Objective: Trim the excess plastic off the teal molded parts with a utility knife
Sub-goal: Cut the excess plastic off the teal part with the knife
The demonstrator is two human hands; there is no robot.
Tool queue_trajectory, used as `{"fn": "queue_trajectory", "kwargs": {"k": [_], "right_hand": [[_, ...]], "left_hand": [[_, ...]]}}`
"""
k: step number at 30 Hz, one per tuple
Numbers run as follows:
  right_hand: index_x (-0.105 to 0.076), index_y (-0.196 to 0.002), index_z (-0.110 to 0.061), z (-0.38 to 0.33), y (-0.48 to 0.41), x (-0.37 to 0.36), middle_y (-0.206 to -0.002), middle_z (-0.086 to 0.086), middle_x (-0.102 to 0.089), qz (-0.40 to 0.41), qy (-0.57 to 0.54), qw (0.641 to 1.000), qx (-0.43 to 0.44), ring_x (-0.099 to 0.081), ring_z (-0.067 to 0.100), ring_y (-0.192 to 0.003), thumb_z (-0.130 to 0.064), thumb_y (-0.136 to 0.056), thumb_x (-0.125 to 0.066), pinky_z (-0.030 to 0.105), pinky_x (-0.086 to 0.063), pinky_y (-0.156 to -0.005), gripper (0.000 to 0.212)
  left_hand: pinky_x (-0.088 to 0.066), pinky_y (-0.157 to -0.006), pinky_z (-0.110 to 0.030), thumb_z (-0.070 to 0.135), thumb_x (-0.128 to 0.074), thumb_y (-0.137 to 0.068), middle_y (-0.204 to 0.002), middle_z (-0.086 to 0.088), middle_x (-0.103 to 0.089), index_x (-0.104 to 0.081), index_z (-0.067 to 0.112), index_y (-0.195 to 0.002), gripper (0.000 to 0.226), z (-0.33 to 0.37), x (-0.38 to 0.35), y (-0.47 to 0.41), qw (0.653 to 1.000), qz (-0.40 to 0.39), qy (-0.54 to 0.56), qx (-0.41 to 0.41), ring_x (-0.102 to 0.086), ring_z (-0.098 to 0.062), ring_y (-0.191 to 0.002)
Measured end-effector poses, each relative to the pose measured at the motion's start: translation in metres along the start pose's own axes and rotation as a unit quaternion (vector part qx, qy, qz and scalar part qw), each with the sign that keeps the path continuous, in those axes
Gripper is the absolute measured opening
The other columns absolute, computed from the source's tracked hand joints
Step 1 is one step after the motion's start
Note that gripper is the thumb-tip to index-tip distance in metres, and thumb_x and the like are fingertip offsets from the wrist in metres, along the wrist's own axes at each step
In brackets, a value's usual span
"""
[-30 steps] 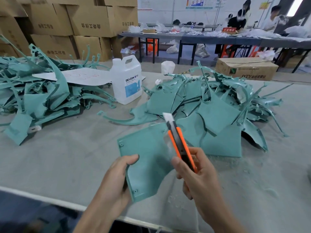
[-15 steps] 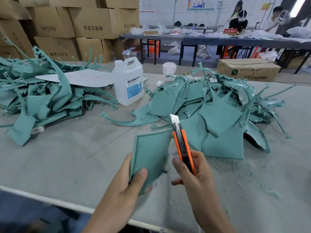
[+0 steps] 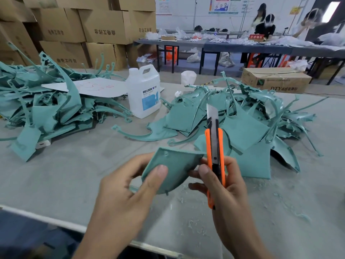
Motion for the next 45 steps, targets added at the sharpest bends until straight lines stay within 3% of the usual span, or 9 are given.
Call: {"fn": "queue_trajectory", "kwargs": {"k": [4,10,16,20,24,28,31,41,45], "right_hand": [[-0.062,-0.105,-0.017,0.026,0.015,0.004,-0.1,0.01,-0.069,0.022,0.016,0.998,-0.064,-0.071,0.03,-0.091,-0.031,-0.086,-0.077,0.037,-0.059,-0.058,0.027],[-0.058,-0.105,-0.036,0.056,0.036,0.011,-0.067,0.002,-0.06,0.03,0.091,0.987,-0.132,-0.045,0.021,-0.037,-0.029,-0.098,-0.056,0.022,-0.033,-0.035,0.01],[-0.058,-0.105,-0.044,0.06,0.036,0.008,-0.062,-0.004,-0.054,0.044,0.127,0.984,-0.12,-0.045,0.018,-0.039,-0.035,-0.101,-0.048,0.021,-0.033,-0.037,0.014],[-0.057,-0.109,-0.044,0.046,0.035,0.001,-0.061,-0.003,-0.05,0.022,0.132,0.986,-0.098,-0.043,0.016,-0.04,-0.046,-0.1,-0.049,0.022,-0.035,-0.04,0.012],[-0.052,-0.13,-0.043,0.015,0.039,-0.027,-0.064,-0.005,-0.059,-0.066,0.199,0.978,-0.016,-0.051,0.008,-0.044,-0.071,-0.087,-0.049,0.025,-0.04,-0.046,0.052],[-0.06,-0.11,-0.038,0.006,0.027,-0.002,-0.063,-0.002,-0.053,0.024,0.055,0.997,-0.049,-0.043,0.016,-0.038,-0.05,-0.098,-0.054,0.019,-0.033,-0.036,0.018],[-0.06,-0.098,-0.037,0.029,0.024,0.029,-0.065,0.0,-0.052,0.088,0.089,0.983,-0.134,-0.042,0.018,-0.042,-0.035,-0.103,-0.047,0.022,-0.031,-0.036,0.014],[-0.063,-0.111,-0.039,0.018,0.037,0.001,-0.066,0.001,-0.057,-0.041,0.048,0.99,-0.127,-0.046,0.018,-0.039,-0.05,-0.093,-0.05,0.02,-0.033,-0.034,0.024],[-0.064,-0.103,-0.038,0.023,0.023,0.066,-0.069,-0.004,-0.061,0.056,0.323,0.939,-0.099,-0.055,0.012,-0.055,-0.043,-0.098,-0.053,0.04,-0.046,-0.05,0.013]], "left_hand": [[-0.051,-0.064,-0.039,0.065,-0.034,-0.095,-0.076,0.009,-0.065,-0.057,0.046,-0.102,0.031,-0.005,-0.017,-0.012,0.992,-0.057,-0.111,-0.004,-0.061,-0.011,-0.066],[-0.045,-0.054,-0.044,0.06,-0.024,-0.097,-0.065,0.003,-0.058,-0.043,0.046,-0.098,0.023,-0.003,-0.027,-0.02,0.982,-0.048,-0.183,-0.003,-0.055,-0.016,-0.057],[-0.03,-0.049,-0.032,0.059,-0.021,-0.094,-0.056,0.01,-0.052,-0.045,0.043,-0.109,0.032,-0.007,-0.041,-0.014,0.985,-0.086,-0.147,0.037,-0.047,-0.012,-0.05],[-0.04,-0.055,-0.04,0.059,-0.018,-0.093,-0.057,0.004,-0.054,-0.042,0.045,-0.115,0.035,-0.016,-0.048,-0.013,0.972,-0.125,-0.194,0.042,-0.052,-0.015,-0.055],[-0.048,-0.07,-0.043,0.033,-0.044,-0.096,-0.072,-0.001,-0.063,-0.048,0.036,-0.088,0.01,-0.037,-0.071,-0.005,0.938,-0.217,-0.263,0.064,-0.063,-0.03,-0.076],[-0.041,-0.067,-0.042,0.055,-0.025,-0.098,-0.07,0.003,-0.063,-0.05,0.037,-0.105,0.032,-0.038,-0.062,-0.011,0.957,-0.149,-0.246,0.04,-0.059,-0.029,-0.074],[-0.034,-0.052,-0.029,0.059,-0.02,-0.092,-0.064,0.011,-0.055,-0.041,0.046,-0.086,0.026,-0.033,-0.053,-0.016,0.967,-0.123,-0.223,0.023,-0.05,-0.016,-0.059],[-0.043,-0.061,-0.042,0.049,-0.031,-0.1,-0.062,0.003,-0.055,-0.05,0.031,-0.098,0.026,-0.032,-0.058,-0.017,0.967,-0.117,-0.225,0.013,-0.056,-0.022,-0.064],[-0.04,-0.055,-0.028,0.044,-0.039,-0.101,-0.067,0.013,-0.059,-0.054,0.037,-0.102,0.016,-0.026,-0.051,-0.02,0.969,-0.096,-0.226,-0.025,-0.056,-0.01,-0.064]]}}
Point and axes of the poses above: each hand's wrist, its own y-axis away from the middle knuckle, its own x-axis out of the back of the hand, z = x × y, the point moved 7 cm from there along -y, towards the middle knuckle
